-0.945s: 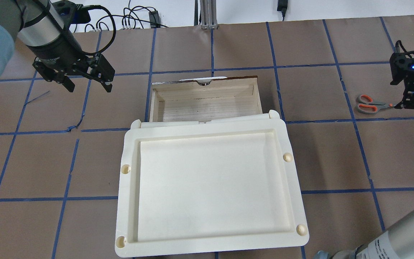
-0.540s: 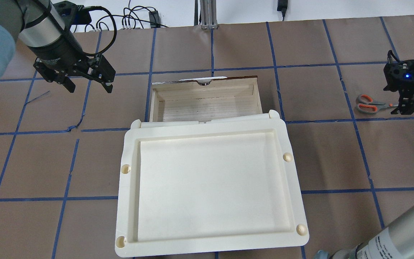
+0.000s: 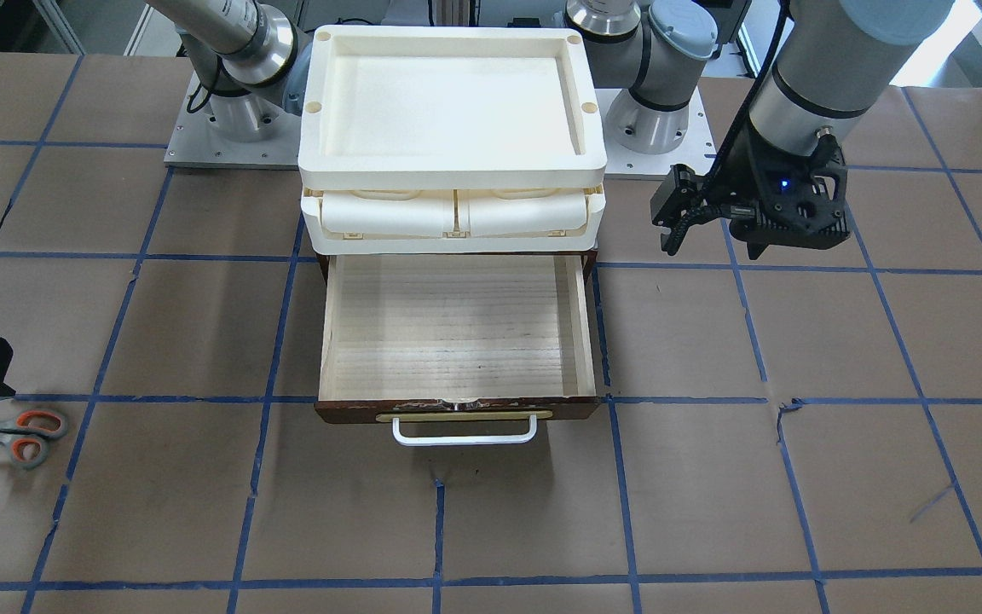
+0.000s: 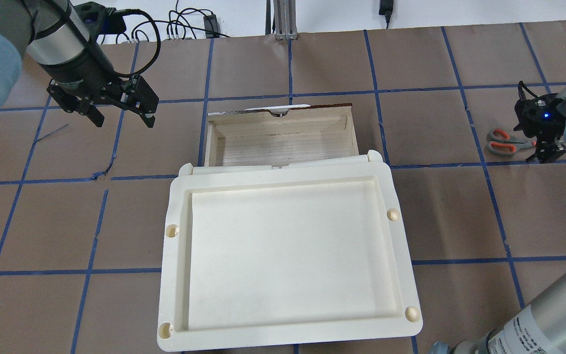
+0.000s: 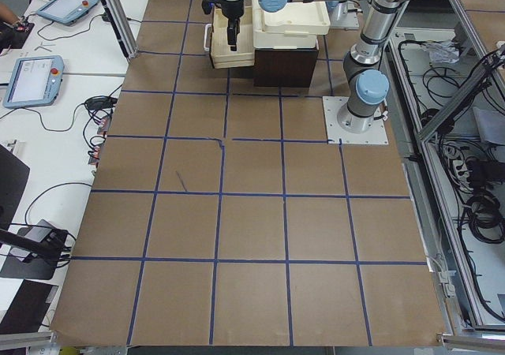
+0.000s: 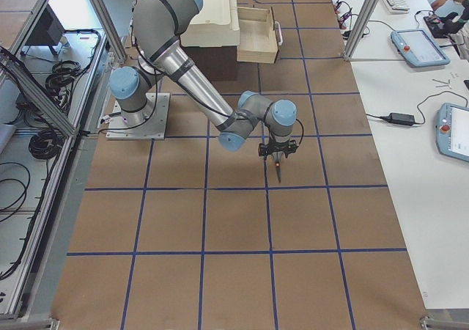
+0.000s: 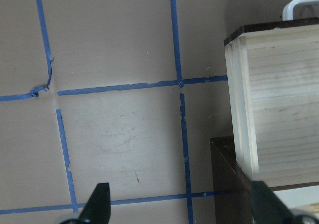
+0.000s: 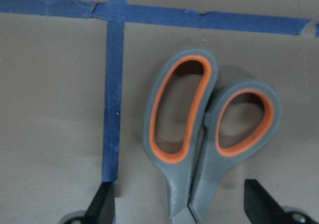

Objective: Put scissors in drawer and close it
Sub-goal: 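Lower the right gripper and grasp the scissors, then lift them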

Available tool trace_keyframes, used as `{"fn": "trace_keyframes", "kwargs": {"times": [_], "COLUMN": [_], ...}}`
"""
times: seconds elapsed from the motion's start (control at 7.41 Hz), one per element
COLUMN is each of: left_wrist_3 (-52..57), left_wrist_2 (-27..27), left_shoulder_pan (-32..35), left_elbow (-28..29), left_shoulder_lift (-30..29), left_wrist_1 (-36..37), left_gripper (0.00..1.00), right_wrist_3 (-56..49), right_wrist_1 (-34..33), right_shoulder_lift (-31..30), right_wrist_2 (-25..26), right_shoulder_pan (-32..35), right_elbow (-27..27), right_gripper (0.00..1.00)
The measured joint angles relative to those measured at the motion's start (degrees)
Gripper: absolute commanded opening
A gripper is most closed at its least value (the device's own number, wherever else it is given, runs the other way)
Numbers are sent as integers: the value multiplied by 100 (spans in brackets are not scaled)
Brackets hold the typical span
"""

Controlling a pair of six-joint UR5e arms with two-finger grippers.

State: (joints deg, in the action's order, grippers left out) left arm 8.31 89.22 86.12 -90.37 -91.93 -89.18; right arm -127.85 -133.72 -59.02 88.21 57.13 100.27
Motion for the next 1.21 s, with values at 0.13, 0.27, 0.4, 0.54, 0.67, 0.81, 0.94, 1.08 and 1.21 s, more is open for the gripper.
{"fn": "trace_keyframes", "kwargs": {"times": [0.13, 0.27, 0.4, 0.54, 0.67, 0.81, 0.94, 1.08, 1.21], "left_wrist_3": [-15, -19, -12, -10, -12, -32, -68, -91, -117], "left_wrist_2": [-6, -9, -10, 2, 31, 44, 34, 19, 10], "left_shoulder_pan": [-2, -2, -5, -5, -4, -8, -19, -30, -32], "left_elbow": [-11, -25, -35, -34, -21, -3, 6, 18, 52], "left_shoulder_lift": [2, 6, 7, 8, 8, 8, 7, 1, -4], "left_wrist_1": [0, 3, 7, 11, 13, 14, 19, 41, 68], "left_gripper": [100, 100, 100, 100, 100, 100, 100, 100, 100], "right_wrist_3": [-68, -104, -120, -129, -131, -129, -127, -126, -112], "right_wrist_1": [-3, -4, -6, -10, -14, -11, -11, -7, -5], "right_shoulder_lift": [16, 24, 27, 32, 34, 35, 35, 23, -16], "right_wrist_2": [14, 23, 27, 31, 37, 57, 88, 113, 136], "right_shoulder_pan": [0, 0, 0, -2, -5, -6, -5, -6, -8], "right_elbow": [-6, -19, -22, -27, -32, -37, -35, -35, -65], "right_gripper": [69, 63, 55, 41, 29, 20, 14, 10, 8]}}
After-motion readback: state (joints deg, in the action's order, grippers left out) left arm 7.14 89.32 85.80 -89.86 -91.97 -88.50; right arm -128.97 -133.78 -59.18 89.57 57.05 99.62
